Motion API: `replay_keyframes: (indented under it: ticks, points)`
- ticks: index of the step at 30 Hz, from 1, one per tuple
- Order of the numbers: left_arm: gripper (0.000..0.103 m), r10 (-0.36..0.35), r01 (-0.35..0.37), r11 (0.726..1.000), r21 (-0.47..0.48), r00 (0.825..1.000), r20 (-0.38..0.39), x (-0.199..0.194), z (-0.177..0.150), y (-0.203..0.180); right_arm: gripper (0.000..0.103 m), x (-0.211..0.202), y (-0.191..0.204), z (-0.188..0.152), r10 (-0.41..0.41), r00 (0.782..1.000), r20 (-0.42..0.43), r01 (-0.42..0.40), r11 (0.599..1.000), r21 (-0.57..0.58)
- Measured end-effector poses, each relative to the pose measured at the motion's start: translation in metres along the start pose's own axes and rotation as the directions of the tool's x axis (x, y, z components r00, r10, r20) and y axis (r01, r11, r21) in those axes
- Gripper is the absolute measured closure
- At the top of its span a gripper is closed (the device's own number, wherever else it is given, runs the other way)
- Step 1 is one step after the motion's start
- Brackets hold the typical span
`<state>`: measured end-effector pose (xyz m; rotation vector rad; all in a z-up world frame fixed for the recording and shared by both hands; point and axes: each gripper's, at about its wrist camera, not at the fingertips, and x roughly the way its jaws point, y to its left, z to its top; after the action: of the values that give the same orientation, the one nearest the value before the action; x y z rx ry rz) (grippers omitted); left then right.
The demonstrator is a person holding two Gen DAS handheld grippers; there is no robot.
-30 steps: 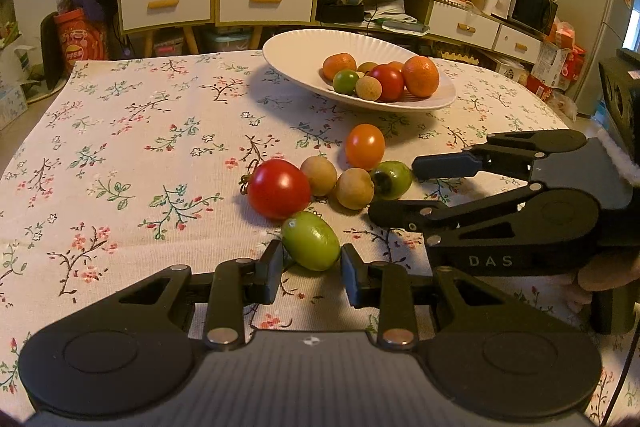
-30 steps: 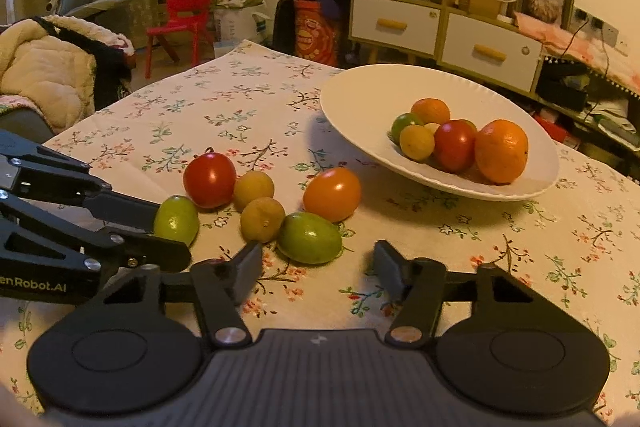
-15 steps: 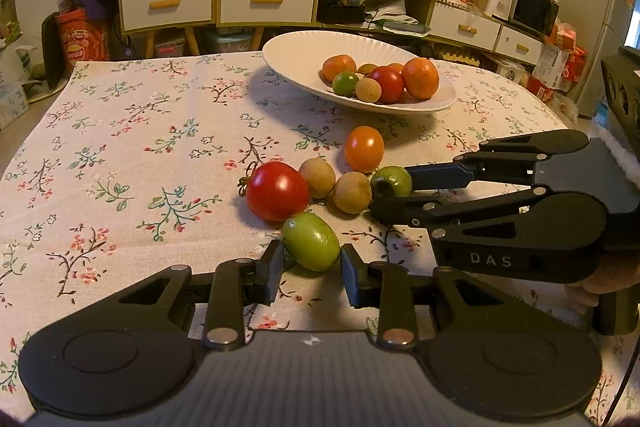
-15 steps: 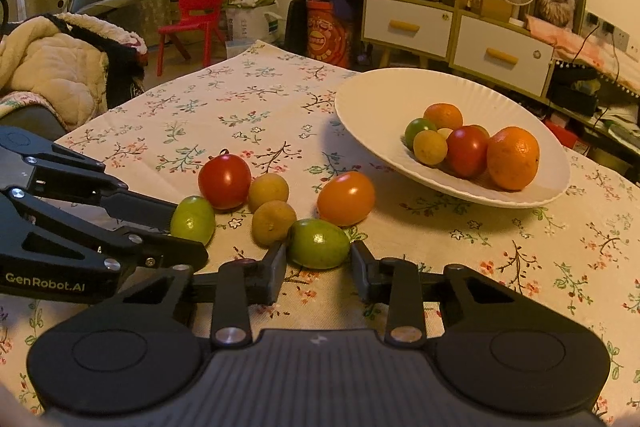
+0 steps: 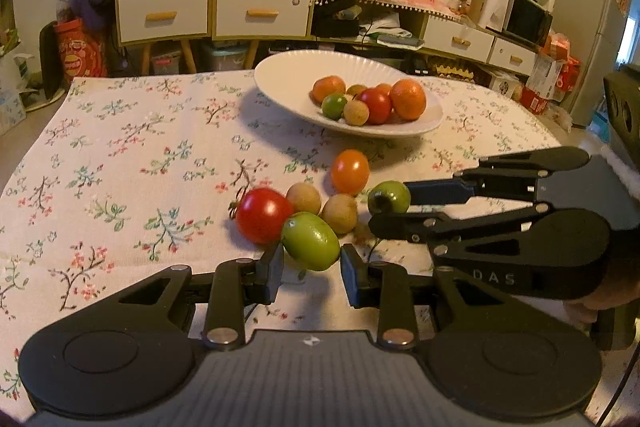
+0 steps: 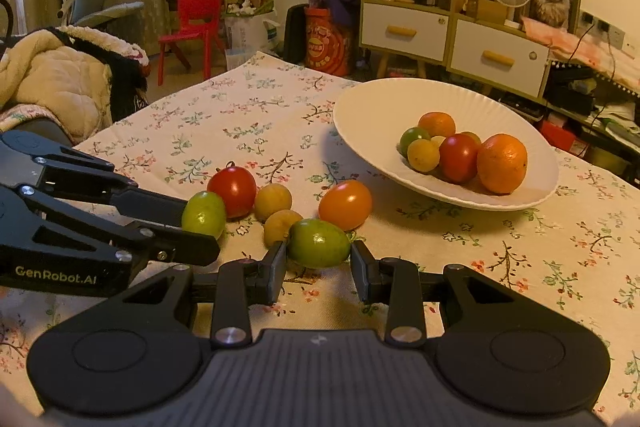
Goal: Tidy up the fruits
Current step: 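Carry both green tomatoes in both grippers over the white plate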
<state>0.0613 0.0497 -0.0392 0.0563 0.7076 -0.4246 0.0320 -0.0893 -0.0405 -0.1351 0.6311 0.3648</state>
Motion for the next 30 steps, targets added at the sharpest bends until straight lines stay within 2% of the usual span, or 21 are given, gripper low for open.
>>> replay_keyframes:
  ticks: [8, 15, 21, 26, 30]
  points:
    - [0.079, -0.010, 0.010, 1.000, 0.006, 0.999, 0.038, -0.002, 0.018, -0.014, 0.071, -0.013, -0.008, 0.006, -0.008, 1.000, 0.024, 0.007, 0.999, 0.035]
    - [0.079, -0.015, 0.016, 1.000, -0.009, 0.996, 0.083, 0.003, 0.045, -0.028, 0.072, -0.021, -0.029, 0.020, -0.049, 0.996, 0.070, 0.043, 0.996, 0.078]
    - [0.079, -0.003, 0.000, 1.000, 0.020, 0.992, 0.128, 0.022, 0.072, -0.036, 0.072, -0.019, -0.057, 0.040, -0.088, 0.992, 0.093, 0.079, 0.992, 0.093]
    - [0.079, 0.005, -0.011, 0.999, 0.046, 0.992, 0.124, 0.045, 0.085, -0.039, 0.071, -0.007, -0.087, 0.053, -0.108, 0.990, 0.094, 0.094, 0.985, 0.144]
    - [0.079, 0.011, -0.014, 1.000, 0.025, 0.994, 0.110, 0.063, 0.096, -0.035, 0.072, 0.009, -0.104, 0.061, -0.110, 0.990, 0.087, 0.093, 0.980, 0.178]
